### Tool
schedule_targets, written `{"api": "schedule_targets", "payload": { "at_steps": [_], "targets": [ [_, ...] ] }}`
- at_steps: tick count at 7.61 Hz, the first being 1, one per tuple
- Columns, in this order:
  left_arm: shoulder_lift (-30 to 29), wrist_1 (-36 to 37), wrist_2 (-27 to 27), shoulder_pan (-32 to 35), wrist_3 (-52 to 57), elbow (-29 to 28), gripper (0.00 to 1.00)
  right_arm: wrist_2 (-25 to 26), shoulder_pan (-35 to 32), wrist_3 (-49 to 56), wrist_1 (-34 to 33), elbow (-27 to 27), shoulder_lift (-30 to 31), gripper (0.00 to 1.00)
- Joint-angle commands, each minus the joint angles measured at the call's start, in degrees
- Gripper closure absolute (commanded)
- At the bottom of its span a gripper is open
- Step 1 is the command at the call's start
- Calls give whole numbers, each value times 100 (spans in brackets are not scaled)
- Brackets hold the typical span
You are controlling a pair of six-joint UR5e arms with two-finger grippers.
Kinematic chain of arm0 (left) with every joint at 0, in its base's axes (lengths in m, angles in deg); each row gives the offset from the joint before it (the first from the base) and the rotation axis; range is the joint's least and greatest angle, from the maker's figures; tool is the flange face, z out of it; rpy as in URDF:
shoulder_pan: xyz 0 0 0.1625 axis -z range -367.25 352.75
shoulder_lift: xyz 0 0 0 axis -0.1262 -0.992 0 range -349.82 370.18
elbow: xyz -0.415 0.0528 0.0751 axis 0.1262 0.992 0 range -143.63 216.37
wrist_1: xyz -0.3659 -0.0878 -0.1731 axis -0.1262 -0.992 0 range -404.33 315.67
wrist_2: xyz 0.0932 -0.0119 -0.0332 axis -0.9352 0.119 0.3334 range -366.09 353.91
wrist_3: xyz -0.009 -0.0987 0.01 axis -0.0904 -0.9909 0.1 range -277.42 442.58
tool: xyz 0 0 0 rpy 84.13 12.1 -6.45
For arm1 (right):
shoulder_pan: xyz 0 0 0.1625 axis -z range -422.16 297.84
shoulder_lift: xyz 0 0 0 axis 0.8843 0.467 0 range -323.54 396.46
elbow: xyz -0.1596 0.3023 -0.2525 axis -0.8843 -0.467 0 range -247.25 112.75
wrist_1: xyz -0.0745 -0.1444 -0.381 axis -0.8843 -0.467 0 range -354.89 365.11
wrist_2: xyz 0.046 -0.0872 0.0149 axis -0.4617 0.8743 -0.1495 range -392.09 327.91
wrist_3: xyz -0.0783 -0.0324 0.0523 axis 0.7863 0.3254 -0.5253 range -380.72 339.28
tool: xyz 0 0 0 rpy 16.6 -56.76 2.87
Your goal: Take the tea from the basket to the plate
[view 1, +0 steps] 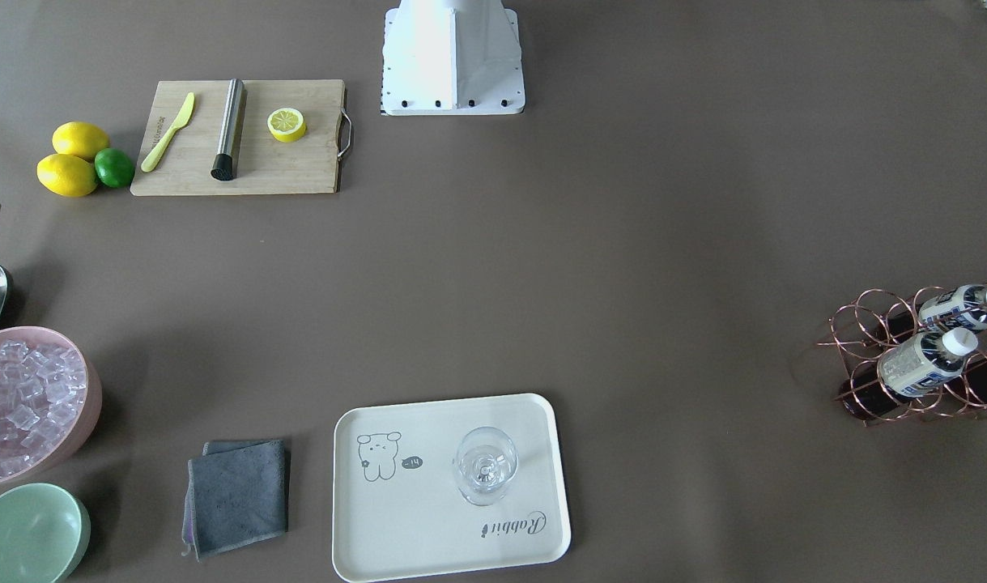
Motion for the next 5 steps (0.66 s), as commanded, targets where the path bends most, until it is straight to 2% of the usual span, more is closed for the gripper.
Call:
{"api": "schedule_targets", "payload": {
  "at_steps": [1, 3, 5],
  "targets": [
    [-728, -12, 55, -75, 1075, -665, 2, 0, -19, 0, 0, 0, 0, 0],
    [-695, -38, 82, -251, 1420, -660, 2, 0, -19, 0, 0, 0, 9, 0],
    [-294, -196, 82, -375, 1421, -450, 2, 0, -28, 0, 0, 0, 9, 0]
  ]
}}
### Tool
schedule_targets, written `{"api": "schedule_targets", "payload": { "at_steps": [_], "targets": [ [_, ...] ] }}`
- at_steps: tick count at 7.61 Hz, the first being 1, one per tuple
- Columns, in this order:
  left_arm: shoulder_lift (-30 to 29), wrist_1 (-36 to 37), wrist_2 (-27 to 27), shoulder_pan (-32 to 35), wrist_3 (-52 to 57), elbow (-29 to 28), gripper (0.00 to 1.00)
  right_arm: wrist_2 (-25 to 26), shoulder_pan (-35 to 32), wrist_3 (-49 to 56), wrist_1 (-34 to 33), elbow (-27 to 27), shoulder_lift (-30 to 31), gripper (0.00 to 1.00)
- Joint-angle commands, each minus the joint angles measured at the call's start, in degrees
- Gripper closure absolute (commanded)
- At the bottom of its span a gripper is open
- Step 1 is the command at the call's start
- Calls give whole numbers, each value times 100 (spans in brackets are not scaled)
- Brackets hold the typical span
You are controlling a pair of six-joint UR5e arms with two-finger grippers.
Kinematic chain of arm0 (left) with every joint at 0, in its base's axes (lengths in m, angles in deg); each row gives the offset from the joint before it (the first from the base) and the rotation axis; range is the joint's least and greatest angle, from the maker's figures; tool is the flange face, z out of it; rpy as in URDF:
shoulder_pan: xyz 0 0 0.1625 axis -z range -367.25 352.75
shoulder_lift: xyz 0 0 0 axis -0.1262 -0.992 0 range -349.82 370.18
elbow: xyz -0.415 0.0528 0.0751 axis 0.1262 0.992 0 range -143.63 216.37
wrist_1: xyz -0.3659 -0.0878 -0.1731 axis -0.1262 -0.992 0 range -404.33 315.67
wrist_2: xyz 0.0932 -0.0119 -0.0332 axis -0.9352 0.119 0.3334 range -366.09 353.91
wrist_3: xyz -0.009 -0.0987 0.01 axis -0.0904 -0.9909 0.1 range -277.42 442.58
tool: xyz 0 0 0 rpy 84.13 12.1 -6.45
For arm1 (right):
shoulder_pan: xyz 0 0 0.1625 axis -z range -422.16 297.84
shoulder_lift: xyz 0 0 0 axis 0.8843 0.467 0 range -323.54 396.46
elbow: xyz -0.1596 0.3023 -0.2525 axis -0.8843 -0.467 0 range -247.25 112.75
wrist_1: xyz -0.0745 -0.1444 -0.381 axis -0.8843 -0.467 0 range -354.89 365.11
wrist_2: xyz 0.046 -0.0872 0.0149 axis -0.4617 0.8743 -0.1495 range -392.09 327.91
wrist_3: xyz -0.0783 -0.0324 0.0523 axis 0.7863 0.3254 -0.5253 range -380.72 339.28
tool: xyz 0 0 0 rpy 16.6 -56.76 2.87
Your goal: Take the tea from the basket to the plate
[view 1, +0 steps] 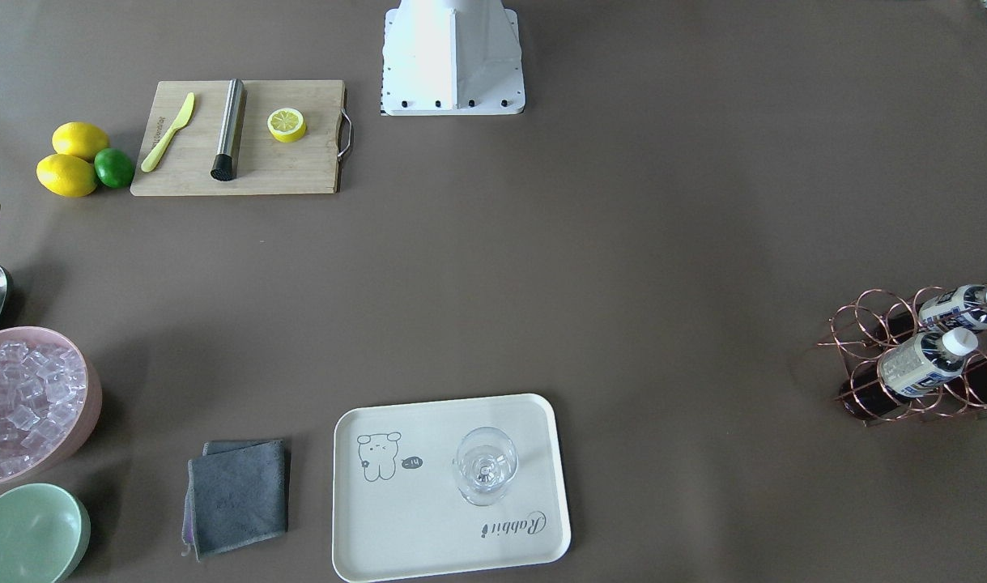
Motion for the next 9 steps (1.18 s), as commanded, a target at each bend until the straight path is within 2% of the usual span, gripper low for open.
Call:
{"api": "schedule_targets", "payload": {
  "at_steps": [1, 3, 5, 6, 8, 9],
  "targets": [
    [530, -177, 5, -93, 54, 293, 2, 0, 5, 0, 0, 0, 1, 0],
    [462, -160, 5, -111, 124, 259, 7, 0, -12, 0, 0, 0, 1, 0],
    [347, -107, 390, -190, 98, 232, 8, 0, -12, 0, 0, 9, 1, 0],
    [338, -107, 400, -190, 89, 258, 8, 0, -12, 0, 0, 0, 1, 0],
    [347, -124, 409, -251, 80, 250, 17, 0, -12, 0, 0, 0, 1, 0],
    [356, -142, 409, -251, 106, 215, 18, 0, -12, 0, 0, 0, 1, 0]
  ]
}}
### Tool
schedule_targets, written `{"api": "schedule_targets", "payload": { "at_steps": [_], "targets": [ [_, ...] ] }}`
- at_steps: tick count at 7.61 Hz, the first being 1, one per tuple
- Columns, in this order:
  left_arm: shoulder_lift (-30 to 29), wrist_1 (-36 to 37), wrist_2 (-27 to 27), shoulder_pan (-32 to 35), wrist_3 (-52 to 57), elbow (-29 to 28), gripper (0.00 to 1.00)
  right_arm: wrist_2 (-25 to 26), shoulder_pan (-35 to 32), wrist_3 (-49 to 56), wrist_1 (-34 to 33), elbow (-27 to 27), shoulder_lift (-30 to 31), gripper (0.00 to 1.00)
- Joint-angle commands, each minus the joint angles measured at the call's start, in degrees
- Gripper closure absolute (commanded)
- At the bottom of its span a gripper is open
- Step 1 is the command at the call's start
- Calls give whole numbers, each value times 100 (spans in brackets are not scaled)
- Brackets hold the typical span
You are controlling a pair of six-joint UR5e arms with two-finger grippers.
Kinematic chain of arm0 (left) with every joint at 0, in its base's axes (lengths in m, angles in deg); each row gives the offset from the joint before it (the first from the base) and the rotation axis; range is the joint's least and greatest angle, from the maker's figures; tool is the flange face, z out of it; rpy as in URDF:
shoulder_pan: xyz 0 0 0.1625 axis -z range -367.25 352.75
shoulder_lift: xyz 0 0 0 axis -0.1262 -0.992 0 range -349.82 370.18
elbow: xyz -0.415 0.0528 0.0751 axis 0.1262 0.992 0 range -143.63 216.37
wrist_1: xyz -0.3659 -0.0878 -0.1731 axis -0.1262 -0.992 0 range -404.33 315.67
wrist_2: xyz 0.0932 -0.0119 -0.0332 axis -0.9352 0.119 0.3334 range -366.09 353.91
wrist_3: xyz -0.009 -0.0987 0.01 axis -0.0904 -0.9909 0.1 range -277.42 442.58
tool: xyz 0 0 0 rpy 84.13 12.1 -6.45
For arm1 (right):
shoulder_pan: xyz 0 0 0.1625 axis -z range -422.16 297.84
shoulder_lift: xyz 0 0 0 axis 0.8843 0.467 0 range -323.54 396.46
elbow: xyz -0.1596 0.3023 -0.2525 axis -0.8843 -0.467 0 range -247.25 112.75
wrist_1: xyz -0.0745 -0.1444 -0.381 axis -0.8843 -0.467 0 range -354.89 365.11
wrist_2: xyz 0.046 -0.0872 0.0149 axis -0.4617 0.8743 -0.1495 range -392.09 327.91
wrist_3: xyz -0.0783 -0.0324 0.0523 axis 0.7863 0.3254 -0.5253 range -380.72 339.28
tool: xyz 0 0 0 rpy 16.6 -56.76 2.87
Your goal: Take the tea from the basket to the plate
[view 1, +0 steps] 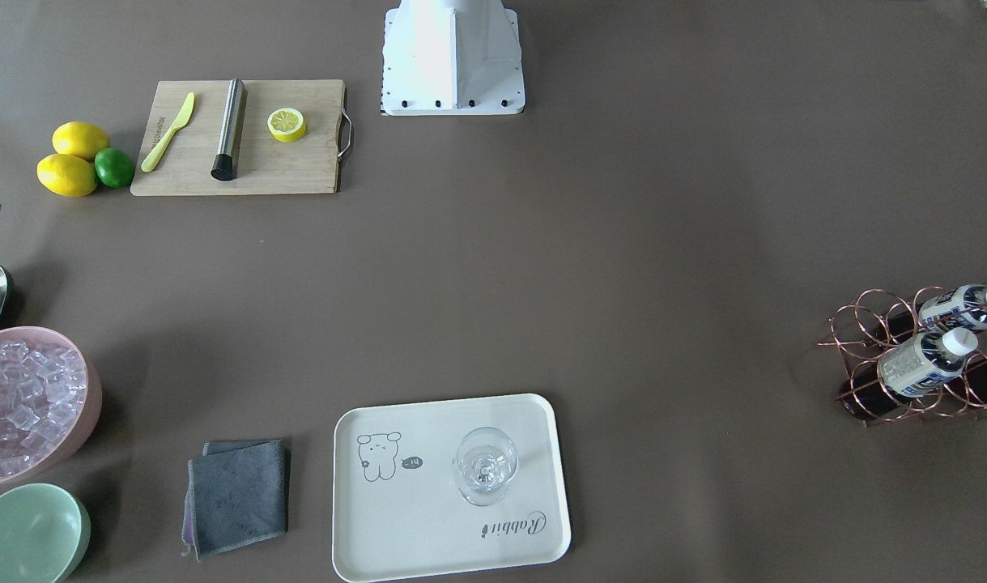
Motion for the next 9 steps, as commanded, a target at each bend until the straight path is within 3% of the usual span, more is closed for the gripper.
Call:
{"api": "schedule_targets", "payload": {
  "at_steps": [1, 2, 5, 7, 9],
  "targets": [
    [20, -40, 12, -29, 48, -42, 20, 0, 0, 0, 0, 8, 0, 0],
    [37, -49, 12, -29, 57, -33, 28, 0, -9, 0, 0, 8, 0, 0],
    [11, 13, 12, -20, 189, -33, 71, 9, -9, 0, 0, -1, -9, 0],
    [-6, 13, 12, 24, 197, -16, 77, 9, -18, 0, 0, -1, -9, 0],
    [-24, 30, 12, 59, 197, 28, 94, 9, -18, 0, 0, -1, -9, 0]
  ]
}}
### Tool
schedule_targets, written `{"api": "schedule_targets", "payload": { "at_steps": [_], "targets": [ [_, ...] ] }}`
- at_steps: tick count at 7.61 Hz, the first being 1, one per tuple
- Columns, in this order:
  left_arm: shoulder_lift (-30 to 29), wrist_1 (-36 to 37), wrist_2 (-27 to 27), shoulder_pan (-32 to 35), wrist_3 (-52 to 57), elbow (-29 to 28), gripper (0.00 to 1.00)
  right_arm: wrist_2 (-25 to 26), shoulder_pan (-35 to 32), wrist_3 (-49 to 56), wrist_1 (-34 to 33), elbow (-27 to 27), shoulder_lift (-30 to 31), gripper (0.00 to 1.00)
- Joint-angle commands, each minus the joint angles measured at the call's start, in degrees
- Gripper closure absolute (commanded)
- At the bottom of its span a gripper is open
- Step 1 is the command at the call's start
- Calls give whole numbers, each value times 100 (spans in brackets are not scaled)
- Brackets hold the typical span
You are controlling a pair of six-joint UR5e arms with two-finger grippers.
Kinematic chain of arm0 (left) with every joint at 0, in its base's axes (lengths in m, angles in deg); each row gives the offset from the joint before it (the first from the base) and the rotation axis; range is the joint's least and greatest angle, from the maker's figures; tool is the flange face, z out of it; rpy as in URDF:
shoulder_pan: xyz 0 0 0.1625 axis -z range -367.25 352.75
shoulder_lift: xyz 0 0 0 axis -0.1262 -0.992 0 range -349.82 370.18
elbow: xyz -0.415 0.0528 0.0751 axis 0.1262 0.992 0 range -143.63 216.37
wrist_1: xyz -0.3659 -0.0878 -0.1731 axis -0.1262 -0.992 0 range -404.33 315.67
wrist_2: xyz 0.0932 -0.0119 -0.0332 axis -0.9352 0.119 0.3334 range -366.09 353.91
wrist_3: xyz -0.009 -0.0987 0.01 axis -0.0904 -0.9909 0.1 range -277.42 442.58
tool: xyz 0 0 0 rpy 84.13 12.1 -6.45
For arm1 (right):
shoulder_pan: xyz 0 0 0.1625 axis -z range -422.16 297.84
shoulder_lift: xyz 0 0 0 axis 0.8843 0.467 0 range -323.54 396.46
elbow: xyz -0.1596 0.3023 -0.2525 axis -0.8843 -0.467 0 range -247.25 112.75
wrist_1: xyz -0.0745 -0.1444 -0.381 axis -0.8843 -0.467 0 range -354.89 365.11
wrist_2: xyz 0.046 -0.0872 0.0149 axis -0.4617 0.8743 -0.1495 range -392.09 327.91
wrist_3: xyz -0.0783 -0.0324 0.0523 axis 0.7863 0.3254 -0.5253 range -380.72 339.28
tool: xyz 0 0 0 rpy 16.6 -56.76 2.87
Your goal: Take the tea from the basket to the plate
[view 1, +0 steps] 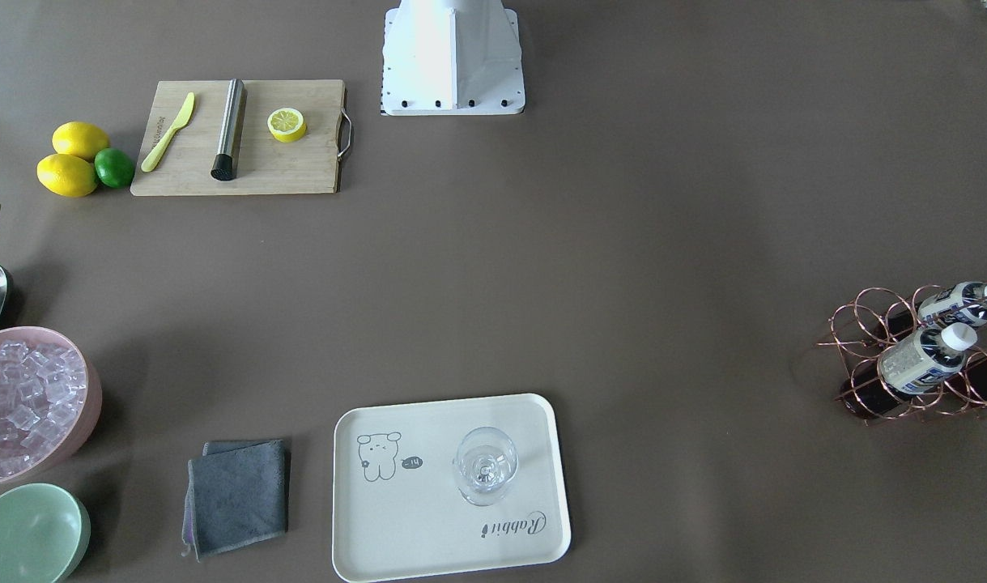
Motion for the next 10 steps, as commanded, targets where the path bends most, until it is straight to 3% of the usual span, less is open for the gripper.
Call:
{"api": "schedule_targets", "payload": {
  "at_steps": [1, 5, 7, 10],
  "targets": [
    [-16, 117, 0, 31, -2, 142, 100, -8, -14, 0, 0, 0, 0, 0],
    [-279, 951, -9, 31, -64, 757, 100, -8, -31, 0, 0, 9, 0, 0],
    [-515, 997, -9, -39, -204, 916, 100, 0, -31, 0, 0, 9, 0, 0],
    [-998, 1023, -61, -827, -1256, 1381, 100, -8, -40, 0, 0, 9, 0, 0]
  ]
}}
